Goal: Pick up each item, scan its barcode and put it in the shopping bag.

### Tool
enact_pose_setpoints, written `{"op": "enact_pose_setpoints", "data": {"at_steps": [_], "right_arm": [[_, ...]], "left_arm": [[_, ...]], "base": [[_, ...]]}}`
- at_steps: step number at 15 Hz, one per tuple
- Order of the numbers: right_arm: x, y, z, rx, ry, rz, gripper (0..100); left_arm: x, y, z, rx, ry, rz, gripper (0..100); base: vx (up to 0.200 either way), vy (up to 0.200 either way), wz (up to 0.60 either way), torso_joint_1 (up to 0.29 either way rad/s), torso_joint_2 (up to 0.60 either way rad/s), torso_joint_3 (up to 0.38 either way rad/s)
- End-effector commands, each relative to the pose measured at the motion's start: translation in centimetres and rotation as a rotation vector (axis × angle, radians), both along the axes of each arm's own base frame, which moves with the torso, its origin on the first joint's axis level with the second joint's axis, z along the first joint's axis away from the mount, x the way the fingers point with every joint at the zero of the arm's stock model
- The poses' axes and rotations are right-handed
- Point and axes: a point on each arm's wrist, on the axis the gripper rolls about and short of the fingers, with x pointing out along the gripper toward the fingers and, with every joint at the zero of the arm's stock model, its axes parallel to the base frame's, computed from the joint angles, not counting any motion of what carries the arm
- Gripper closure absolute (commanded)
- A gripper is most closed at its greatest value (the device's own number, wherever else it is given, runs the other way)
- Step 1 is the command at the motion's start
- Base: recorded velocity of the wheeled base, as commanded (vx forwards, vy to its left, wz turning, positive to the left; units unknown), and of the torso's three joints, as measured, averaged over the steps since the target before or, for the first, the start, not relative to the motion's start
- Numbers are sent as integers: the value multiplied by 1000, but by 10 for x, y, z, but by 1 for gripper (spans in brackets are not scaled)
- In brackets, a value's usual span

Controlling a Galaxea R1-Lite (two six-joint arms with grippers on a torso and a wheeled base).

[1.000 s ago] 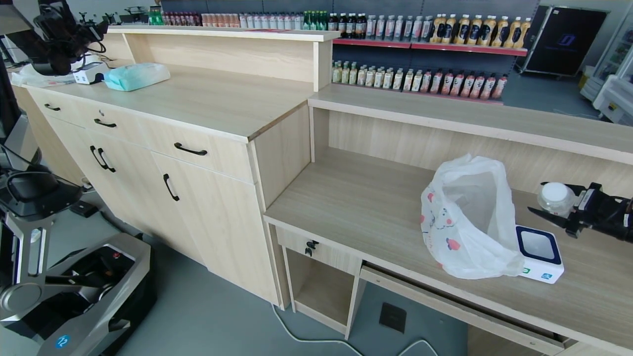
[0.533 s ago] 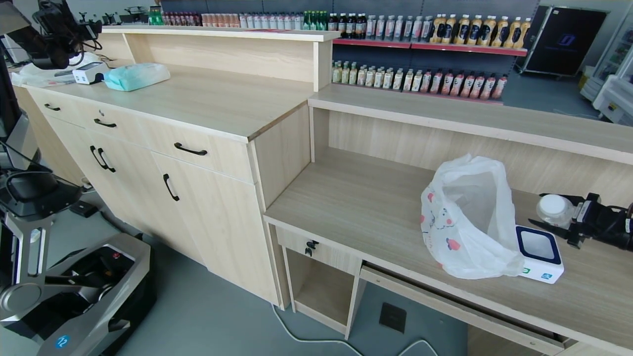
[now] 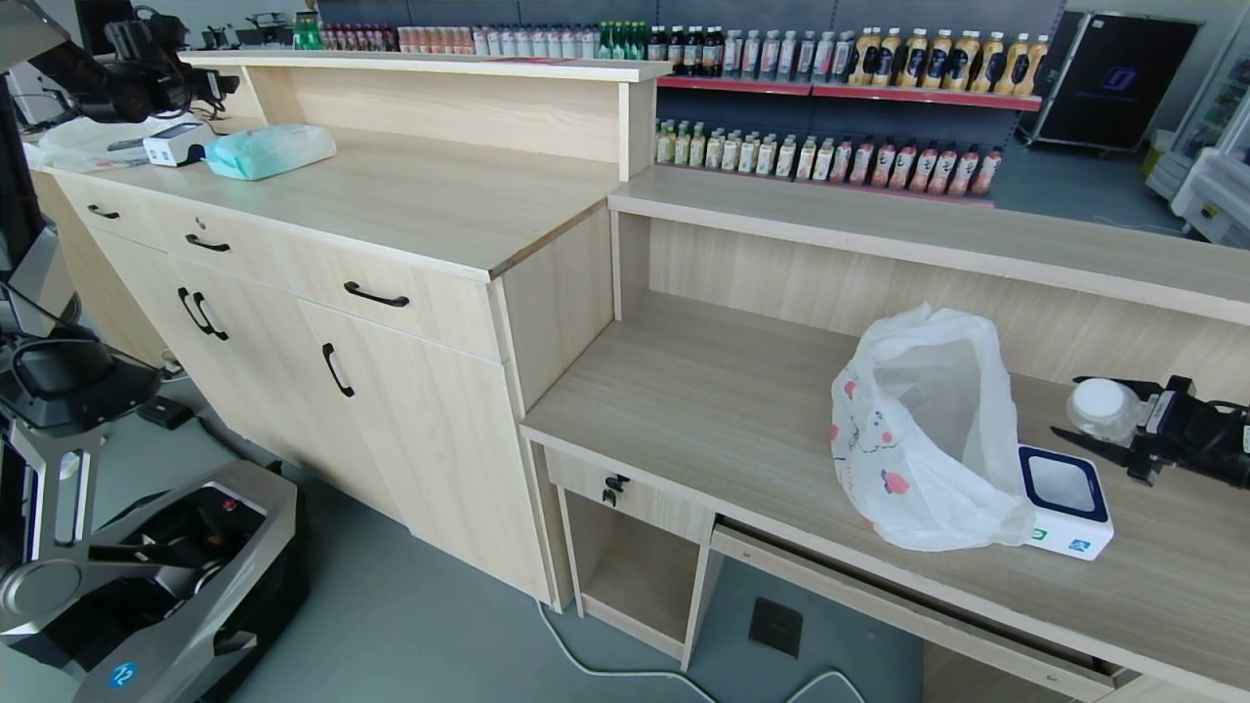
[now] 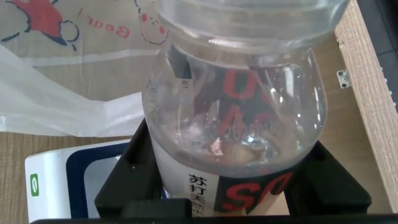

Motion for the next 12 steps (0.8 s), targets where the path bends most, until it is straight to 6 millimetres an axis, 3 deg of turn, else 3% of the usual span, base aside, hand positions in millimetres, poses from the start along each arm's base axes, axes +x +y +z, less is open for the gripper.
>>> {"op": "enact_pose_setpoints", "data": {"at_steps": [1, 12], "right_arm": [[1, 1, -2, 14, 7, 11, 100], [11, 7, -2, 45, 9, 56, 100]], "left_arm": [[0, 0, 0, 0, 0, 1, 0], [0, 0, 0, 0, 0, 1, 0]], "base": [[0, 0, 0, 0, 0, 0], [0, 0, 0, 0, 0, 0]]}}
